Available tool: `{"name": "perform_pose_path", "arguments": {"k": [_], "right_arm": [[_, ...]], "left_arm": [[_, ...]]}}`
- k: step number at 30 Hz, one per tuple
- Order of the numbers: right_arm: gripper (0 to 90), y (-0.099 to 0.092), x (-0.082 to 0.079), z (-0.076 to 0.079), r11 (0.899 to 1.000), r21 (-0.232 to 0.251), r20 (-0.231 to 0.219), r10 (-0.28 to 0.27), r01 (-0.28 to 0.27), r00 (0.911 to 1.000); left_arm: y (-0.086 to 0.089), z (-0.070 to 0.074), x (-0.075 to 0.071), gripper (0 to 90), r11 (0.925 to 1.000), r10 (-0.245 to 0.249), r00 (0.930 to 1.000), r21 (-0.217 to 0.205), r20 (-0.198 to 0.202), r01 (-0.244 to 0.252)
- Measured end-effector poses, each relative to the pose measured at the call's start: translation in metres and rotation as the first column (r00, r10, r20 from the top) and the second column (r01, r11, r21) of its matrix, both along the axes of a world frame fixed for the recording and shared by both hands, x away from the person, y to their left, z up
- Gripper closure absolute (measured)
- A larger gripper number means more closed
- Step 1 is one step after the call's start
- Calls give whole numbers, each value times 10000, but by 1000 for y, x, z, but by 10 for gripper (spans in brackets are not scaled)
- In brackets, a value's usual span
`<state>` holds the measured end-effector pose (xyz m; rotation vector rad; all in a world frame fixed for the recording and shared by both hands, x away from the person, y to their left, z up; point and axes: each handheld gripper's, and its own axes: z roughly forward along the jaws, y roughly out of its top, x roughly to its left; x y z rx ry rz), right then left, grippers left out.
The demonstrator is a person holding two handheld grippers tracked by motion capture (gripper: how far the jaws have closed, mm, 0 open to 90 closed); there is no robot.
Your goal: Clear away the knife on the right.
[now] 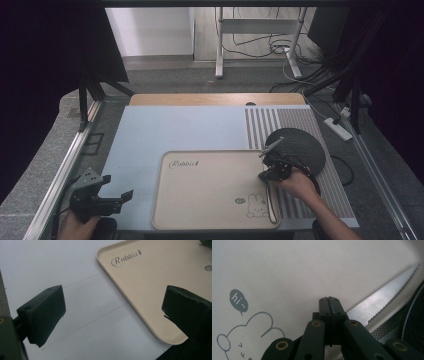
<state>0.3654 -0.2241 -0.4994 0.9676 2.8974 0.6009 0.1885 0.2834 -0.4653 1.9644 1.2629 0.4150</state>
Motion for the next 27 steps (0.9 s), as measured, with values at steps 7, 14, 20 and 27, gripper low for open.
{"name": "perform_pose_path", "arguments": {"k": [7, 14, 20, 27], "right_arm": [[895, 0, -1, 0, 10000, -48, 43, 33, -33, 10000], [763, 4, -3, 5, 9988, 450, -235, -161, 172, 9996], [462, 5, -15, 22, 9951, 974, 668, -249, 183, 9975], [226, -11, -31, 32, 9909, 1220, 1400, -735, 565, 9874]], "left_arm": [[0, 0, 0, 51, 10000, 14, 10000, -13, -1, -14], [1, 0, 0, 51, 10000, 8, 10000, -34, -16, -8], [1, 0, 0, 51, 10000, 6, 10000, -69, -8, -6], [1, 0, 0, 51, 10000, 5, 10000, -56, -10, -5]]}}
